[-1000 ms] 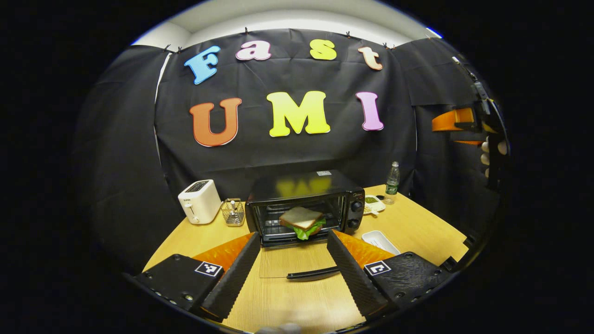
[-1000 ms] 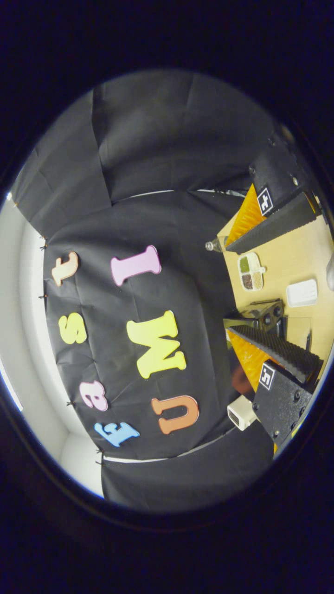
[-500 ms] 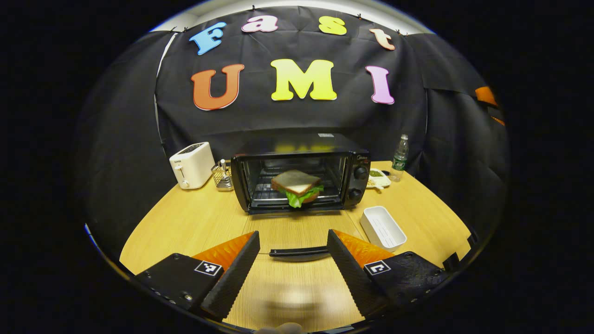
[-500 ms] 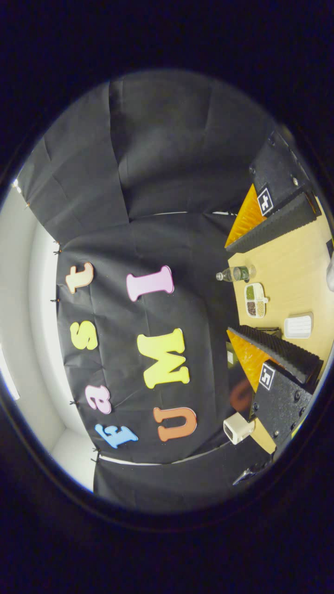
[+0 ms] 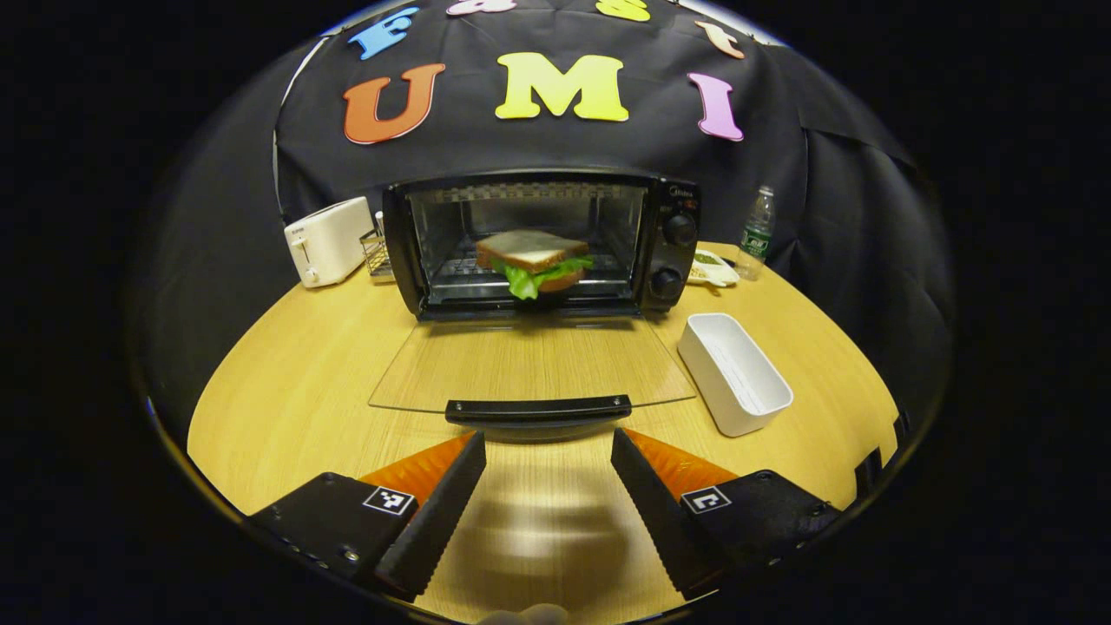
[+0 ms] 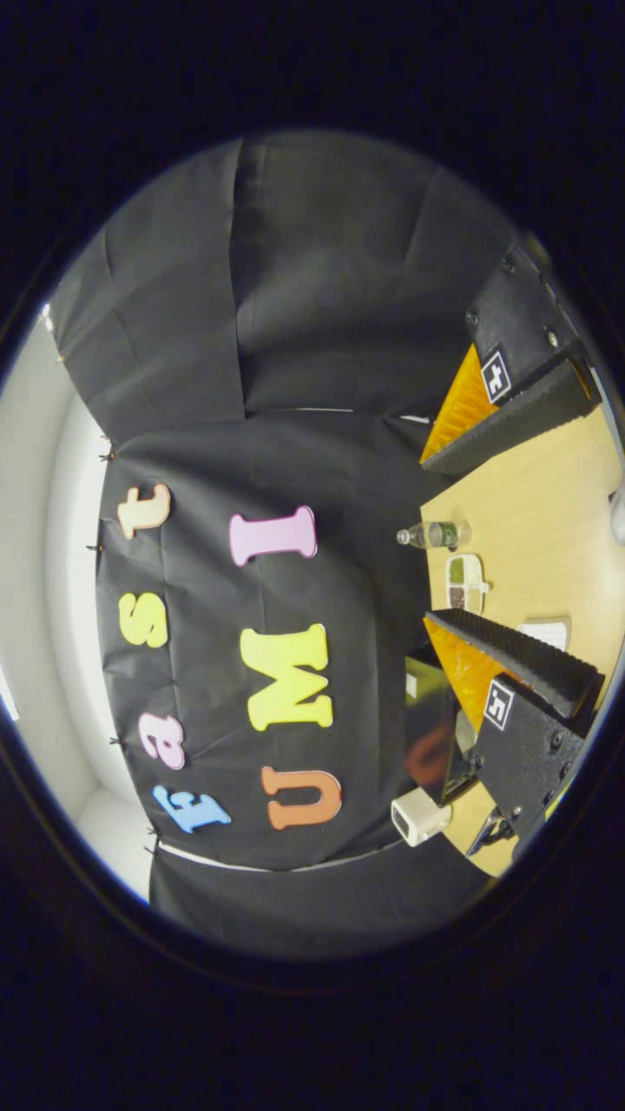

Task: Open the electric oven with the left hand, put the food in, and close the electric oven.

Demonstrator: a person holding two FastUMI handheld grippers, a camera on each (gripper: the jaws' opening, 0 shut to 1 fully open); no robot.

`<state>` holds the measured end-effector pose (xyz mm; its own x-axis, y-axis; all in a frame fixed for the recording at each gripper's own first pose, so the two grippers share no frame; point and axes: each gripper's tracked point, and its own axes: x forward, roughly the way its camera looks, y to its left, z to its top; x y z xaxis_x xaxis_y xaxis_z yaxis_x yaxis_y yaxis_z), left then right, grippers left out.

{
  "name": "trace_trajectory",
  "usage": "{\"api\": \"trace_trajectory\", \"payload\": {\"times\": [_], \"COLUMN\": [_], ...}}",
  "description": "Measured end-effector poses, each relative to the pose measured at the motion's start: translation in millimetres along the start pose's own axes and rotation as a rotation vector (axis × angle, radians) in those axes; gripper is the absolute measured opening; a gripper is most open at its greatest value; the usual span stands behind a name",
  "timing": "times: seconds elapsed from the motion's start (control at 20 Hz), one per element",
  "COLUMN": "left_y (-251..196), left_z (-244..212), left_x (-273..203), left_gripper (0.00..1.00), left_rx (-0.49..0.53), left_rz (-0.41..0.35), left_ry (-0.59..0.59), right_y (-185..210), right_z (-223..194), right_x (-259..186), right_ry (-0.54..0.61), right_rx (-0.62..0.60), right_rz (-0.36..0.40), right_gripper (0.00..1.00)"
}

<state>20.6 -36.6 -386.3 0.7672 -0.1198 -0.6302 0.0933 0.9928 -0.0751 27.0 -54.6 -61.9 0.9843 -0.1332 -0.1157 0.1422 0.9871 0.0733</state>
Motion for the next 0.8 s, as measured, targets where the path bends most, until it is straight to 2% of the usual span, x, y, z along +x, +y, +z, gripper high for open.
{"api": "trace_trajectory", "payload": {"times": [0.2, 0.25, 0.45, 0.5, 0.55, 0.6, 0.65, 0.7, 0.8], "left_y": [2.2, 2.2, 9.8, 9.8, 9.8, 10.4, 9.6, 9.6, 10.2], "left_z": [-5.0, -4.2, -5.8, -6.2, -6.1, -5.2, -5.2, -4.2, -1.5], "left_x": [23.3, 28.0, 38.1, 38.9, 38.7, 38.4, 38.0, 37.9, 35.2], "left_gripper": [0.96, 0.96, 0.96, 0.96, 1.0, 0.95, 0.95, 0.95, 0.95], "left_rx": [0.006, 0.011, -0.005, -0.012, -0.014, -0.012, -0.012, -0.016, -0.025], "left_rz": [0.011, 0.011, 0.036, 0.036, 0.037, 0.038, 0.038, 0.038, 0.04], "left_ry": [0.017, 0.021, 0.04, 0.049, 0.047, 0.044, 0.05, 0.052, 0.054], "right_y": [-4.6, -3.7, -2.3, -0.4, 0.5, 1.8, 3.6, 6.5, 11.4], "right_z": [-6.3, -8.2, -10.4, -11.1, -12.6, -13.4, -14.0, -13.9, -11.2], "right_x": [6.4, 11.8, 29.6, 34.1, 38.7, 42.1, 46.7, 50.3, 54.9], "right_ry": [0.035, 0.043, 0.057, 0.062, 0.066, 0.073, 0.076, 0.078, 0.078], "right_rx": [-0.007, -0.004, -0.012, -0.011, -0.009, -0.005, -0.004, -0.004, -0.008], "right_rz": [-0.004, -0.003, -0.001, 0.004, 0.008, 0.011, 0.015, 0.02, 0.032], "right_gripper": [0.89, 1.0, 1.0, 0.9, 1.0, 0.9, 0.9, 1.0, 1.0]}}
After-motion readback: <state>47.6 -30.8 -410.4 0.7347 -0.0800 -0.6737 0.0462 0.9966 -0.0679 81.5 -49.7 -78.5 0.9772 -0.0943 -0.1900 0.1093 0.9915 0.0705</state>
